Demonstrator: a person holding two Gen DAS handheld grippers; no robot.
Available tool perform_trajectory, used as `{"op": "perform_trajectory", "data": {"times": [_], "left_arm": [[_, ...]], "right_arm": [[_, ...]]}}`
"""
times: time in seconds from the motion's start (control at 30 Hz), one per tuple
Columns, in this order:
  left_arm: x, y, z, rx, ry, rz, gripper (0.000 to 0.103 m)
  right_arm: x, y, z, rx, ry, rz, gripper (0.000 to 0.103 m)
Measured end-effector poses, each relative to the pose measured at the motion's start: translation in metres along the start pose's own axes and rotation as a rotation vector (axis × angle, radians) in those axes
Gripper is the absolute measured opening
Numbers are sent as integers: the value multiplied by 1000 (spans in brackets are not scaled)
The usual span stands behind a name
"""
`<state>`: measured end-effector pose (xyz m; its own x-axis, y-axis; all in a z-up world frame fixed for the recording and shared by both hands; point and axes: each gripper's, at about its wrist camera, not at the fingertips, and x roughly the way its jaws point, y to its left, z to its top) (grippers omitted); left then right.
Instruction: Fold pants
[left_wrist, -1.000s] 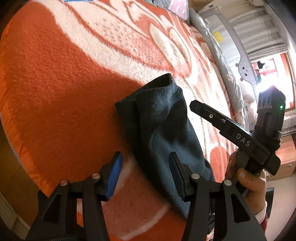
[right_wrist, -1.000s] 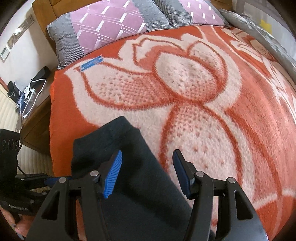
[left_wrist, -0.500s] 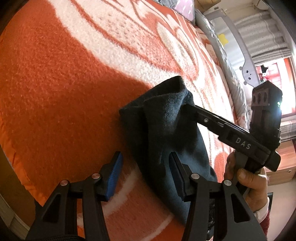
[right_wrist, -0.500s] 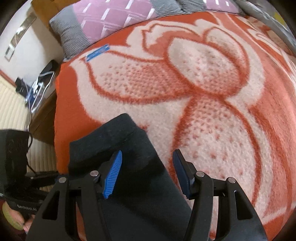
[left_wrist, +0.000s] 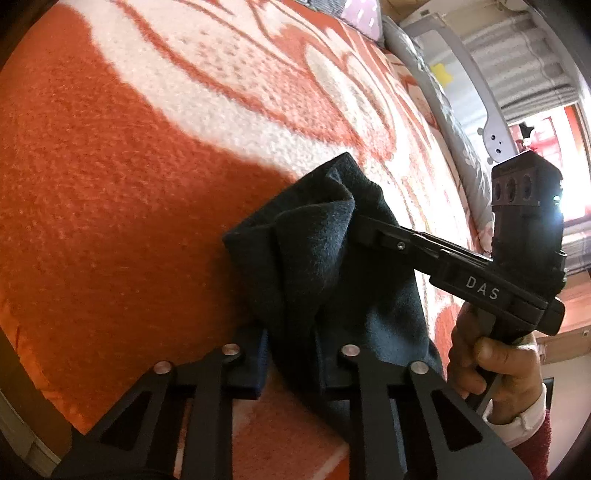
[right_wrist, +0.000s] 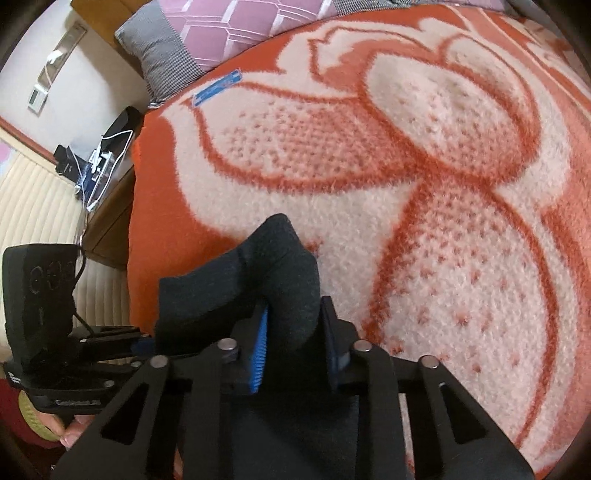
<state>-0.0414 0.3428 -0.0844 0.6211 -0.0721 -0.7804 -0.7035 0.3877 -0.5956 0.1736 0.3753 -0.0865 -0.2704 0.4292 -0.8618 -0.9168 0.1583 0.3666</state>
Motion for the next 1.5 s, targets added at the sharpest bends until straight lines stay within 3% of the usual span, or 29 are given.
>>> {"op": "perform_trajectory", "data": {"times": [0.73, 1.5], "left_arm": [[-39, -40, -11, 132, -68, -69, 10], [-54, -53, -28, 170, -88, -73, 10]], "right_arm": [[-74, 31, -24, 28, -185, -28, 19], [-97, 40, -36, 20, -229, -23, 19]]}}
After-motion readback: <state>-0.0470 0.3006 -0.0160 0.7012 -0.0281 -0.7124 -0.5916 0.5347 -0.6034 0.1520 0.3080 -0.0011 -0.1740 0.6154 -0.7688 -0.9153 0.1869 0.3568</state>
